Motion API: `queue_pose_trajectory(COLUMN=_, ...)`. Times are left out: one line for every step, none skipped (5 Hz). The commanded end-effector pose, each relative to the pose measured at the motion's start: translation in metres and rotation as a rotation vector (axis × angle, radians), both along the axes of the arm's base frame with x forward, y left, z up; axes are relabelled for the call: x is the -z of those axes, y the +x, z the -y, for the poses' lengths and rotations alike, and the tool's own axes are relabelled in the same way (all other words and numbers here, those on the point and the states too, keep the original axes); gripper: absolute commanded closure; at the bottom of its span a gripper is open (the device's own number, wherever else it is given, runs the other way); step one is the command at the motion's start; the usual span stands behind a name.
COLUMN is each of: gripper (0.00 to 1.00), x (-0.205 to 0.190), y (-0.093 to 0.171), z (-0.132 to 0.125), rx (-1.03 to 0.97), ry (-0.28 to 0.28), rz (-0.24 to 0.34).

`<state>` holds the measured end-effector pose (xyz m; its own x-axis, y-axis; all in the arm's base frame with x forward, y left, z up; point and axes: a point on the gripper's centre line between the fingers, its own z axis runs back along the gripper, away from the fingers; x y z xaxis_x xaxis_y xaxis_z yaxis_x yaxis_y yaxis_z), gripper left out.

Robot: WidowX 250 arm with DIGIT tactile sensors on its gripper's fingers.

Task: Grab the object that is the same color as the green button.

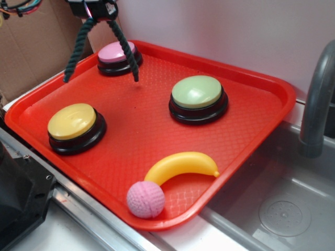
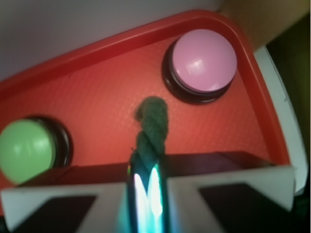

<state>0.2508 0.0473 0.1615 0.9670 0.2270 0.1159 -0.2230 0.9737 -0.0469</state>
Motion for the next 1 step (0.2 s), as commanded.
queue_pose_trajectory(gripper=1.00, x=-0.0272, y=-0.0046, z=-0.0182, rx=0.071, ry=0.032, rz=0.099)
